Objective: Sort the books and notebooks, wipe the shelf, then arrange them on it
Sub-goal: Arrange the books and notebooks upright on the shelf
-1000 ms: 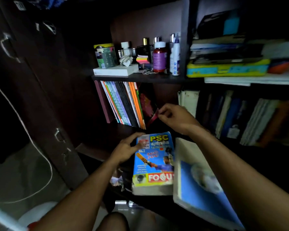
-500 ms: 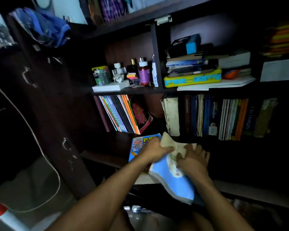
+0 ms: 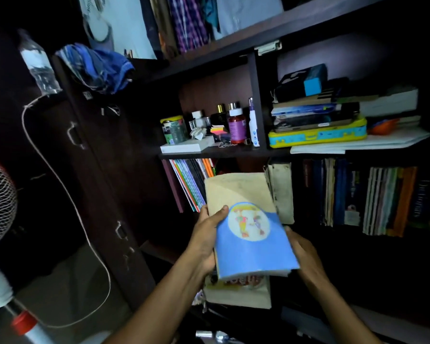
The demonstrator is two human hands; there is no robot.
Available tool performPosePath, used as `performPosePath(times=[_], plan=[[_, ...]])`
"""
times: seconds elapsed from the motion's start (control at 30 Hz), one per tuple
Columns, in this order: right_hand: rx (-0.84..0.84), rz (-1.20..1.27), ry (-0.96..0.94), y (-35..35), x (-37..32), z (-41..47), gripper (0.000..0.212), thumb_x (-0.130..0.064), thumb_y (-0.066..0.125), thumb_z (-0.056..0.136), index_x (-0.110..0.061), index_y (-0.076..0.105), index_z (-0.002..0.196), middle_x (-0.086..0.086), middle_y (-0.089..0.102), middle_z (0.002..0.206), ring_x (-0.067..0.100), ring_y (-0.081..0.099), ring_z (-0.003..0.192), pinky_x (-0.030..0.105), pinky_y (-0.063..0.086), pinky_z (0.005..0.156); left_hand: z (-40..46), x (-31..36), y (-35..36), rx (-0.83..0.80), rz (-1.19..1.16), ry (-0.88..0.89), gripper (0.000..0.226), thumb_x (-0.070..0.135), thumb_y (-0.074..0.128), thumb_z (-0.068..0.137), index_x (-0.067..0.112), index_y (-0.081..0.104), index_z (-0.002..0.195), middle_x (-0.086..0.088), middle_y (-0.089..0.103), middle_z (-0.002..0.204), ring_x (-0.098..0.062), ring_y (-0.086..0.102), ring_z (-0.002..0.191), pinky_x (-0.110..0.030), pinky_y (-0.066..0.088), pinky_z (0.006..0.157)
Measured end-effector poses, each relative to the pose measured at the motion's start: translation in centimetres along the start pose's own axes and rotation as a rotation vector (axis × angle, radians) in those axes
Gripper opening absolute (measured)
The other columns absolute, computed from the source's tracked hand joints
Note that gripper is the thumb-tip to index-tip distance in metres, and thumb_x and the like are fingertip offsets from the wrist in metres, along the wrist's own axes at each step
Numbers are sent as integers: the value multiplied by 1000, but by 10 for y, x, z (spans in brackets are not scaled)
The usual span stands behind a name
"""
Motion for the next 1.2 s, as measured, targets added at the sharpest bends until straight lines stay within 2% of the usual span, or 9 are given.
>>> performPosePath(times=[0.07,0.13,0.23,0.4,0.57,0.83,1.0,1.1,1.2], plan=[[31,43,-38,-7,-8,-2,25,-26,57,103,-32,69,82,-23,70,76,-3,62,77,8,46,67,2,5,-1,16,-19,39,33,12,67,94,14,52,123,-16,73,112,-33,69,93,-59,55,86],[22,72,-88,-9,-12,-5,15,-33,57,95,-38,71,97,-28,72,91,-15,62,88,13,47,79,9,6,-10,85,-15,97,29,9,67,94,14,51,118,-15,73,108,-32,69,91,-62,54,87],[-38,92,-87,0,-6,-5,31,-37,50,88,-35,75,105,-21,74,109,-7,65,105,24,49,90,19,-9,-22,113,-15,77,36,8,68,93,7,57,128,-18,72,118,-37,70,104,-60,55,93],[-6,149,-4,-6,-4,-7,32,-19,46,107,-31,73,95,-7,75,100,7,68,91,30,50,84,12,-58,-36,132,-62,-108,43,11,72,90,9,56,130,-20,73,115,-38,70,107,-60,54,95],[-82,-117,-74,3,2,0,29,-5,56,100,-28,69,111,-20,74,101,3,68,104,20,50,84,31,-23,-42,194,-9,85,30,3,62,98,20,54,120,-13,74,114,-29,73,94,-49,60,83],[-141,-526,-80,26,0,14,49,-33,69,92,-39,50,137,-27,65,101,0,63,95,26,48,95,58,5,-29,185,212,362,61,13,65,99,26,36,151,-3,66,132,-22,68,116,-42,59,93],[-221,-528,-77,49,-6,61,45,-27,57,100,-20,51,144,1,66,129,23,61,119,32,48,97,93,-6,-24,301,93,375,48,9,64,99,34,46,137,-8,69,127,-33,67,115,-57,54,98],[-258,-579,-67,72,-2,97,34,-38,57,99,-17,67,123,8,71,120,28,65,111,29,48,83,125,-3,-29,326,207,397,46,15,67,98,50,48,122,4,70,120,-24,68,111,-54,54,100],[-202,-583,-84,76,4,129,39,-53,52,85,-19,69,95,6,72,97,29,68,98,30,43,70,151,-6,-18,233,375,435,68,26,68,95,38,30,149,14,60,132,-11,62,118,-37,48,108]])
Point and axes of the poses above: each hand's wrist, its own z-axis towards the middle knuckle, its own y-axis out of the palm, x = y × z, the point moved 10 cm from there along z, towards the middle knuckle
